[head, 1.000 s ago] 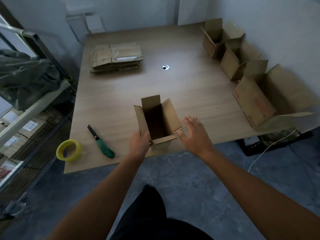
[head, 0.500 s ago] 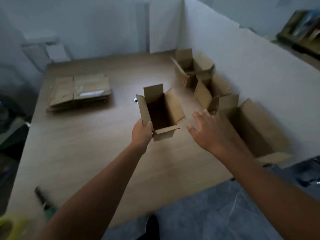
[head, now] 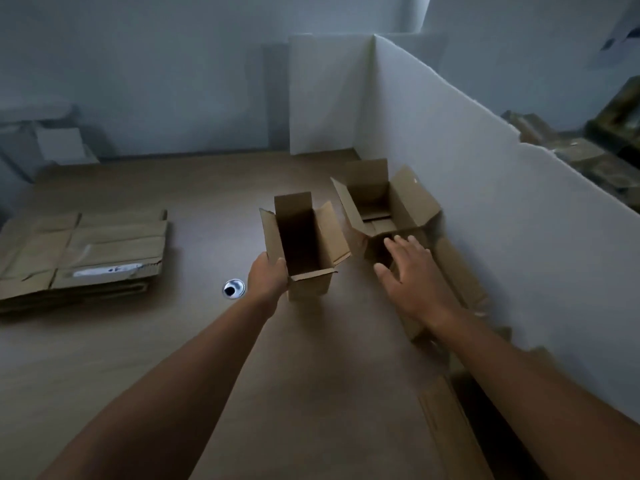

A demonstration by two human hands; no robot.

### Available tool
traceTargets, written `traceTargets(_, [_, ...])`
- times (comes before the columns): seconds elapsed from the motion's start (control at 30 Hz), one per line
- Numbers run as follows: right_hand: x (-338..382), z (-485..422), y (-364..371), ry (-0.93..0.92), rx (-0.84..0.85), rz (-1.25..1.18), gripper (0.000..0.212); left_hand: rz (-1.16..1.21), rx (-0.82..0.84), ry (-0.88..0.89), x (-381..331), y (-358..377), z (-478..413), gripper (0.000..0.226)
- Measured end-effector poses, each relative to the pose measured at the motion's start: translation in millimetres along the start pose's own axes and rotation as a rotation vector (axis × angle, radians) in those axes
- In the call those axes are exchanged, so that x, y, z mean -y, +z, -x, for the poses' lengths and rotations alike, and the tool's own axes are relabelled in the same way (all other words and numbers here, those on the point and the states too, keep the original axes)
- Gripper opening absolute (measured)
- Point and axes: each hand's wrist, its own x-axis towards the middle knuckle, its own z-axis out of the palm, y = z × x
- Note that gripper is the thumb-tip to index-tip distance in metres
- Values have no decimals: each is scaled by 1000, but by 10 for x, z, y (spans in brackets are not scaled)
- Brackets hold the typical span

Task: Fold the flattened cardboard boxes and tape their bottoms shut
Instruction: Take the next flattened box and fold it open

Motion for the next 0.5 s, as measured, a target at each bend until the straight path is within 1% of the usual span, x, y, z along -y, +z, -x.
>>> traceTargets(0.13, [-154,-789,143,-92,42,20,62,-36,-25,-18,-203,270,-636,17])
traceTargets(0.2, [-183,-1113,231,-128,56,30,62,-59,-23,-24,-272,434,-912,19])
traceTargets(0.27, [-182,-1356,311,-149,72,51,62,-79,-25,-32,-305,571,-1128,22])
traceTargets(0.37, [-138,-1575,389,-162,78,76,62,-92,-24,-59,-314,697,-1265,20])
traceTargets(0.43, [-46,-1658,428,-176,66,70,62,-169,-35,-34,-312,669,-1260,27])
traceTargets(0.5, [152,-1704,480,-223,60,57,63,-292,-71,48,-313,471,-1214,43])
